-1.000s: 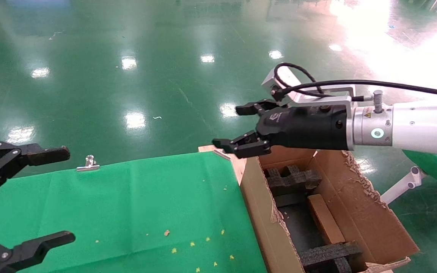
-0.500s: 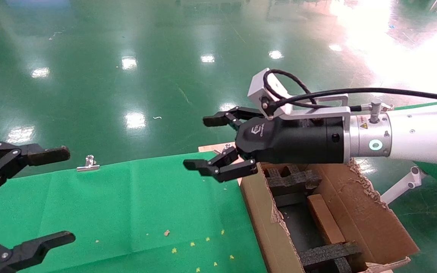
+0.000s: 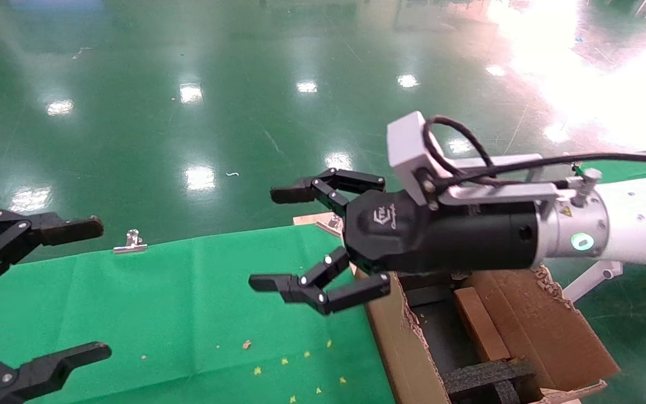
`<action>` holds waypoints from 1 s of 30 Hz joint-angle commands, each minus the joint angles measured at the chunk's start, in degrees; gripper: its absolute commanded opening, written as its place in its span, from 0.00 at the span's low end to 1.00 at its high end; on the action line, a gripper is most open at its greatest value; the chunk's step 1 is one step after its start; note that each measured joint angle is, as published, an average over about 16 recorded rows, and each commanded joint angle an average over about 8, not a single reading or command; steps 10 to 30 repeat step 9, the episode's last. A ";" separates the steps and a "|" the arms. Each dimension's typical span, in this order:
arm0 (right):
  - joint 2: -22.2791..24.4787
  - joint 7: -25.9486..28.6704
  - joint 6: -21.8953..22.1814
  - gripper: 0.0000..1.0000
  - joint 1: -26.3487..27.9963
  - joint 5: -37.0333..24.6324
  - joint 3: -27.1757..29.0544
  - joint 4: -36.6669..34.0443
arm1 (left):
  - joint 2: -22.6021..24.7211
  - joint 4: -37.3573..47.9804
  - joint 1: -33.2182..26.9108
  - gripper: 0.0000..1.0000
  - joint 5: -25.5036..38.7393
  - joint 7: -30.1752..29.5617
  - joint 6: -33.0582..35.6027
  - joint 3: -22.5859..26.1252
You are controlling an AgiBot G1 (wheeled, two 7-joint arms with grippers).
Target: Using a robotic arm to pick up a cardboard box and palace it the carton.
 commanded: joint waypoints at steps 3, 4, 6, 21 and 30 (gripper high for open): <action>-0.88 -1.31 -3.56 1.00 -3.58 0.37 5.63 -0.17 | 0.00 0.00 0.00 1.00 0.00 0.00 0.00 0.01; -1.09 -1.64 -4.44 1.00 -4.46 0.47 7.01 -0.22 | 0.00 0.00 0.00 1.00 0.00 0.00 0.00 0.01; -1.47 -2.21 -5.98 1.00 -6.00 0.63 9.44 -0.29 | 0.00 0.00 0.00 1.00 -0.01 0.00 0.00 0.01; -1.77 -2.65 -7.18 1.00 -7.21 0.75 11.35 -0.35 | 0.00 0.00 0.00 1.00 -0.01 0.01 0.00 0.01; -1.77 -2.65 -7.18 1.00 -7.21 0.75 11.35 -0.35 | 0.00 0.00 0.00 1.00 -0.01 0.01 0.00 0.01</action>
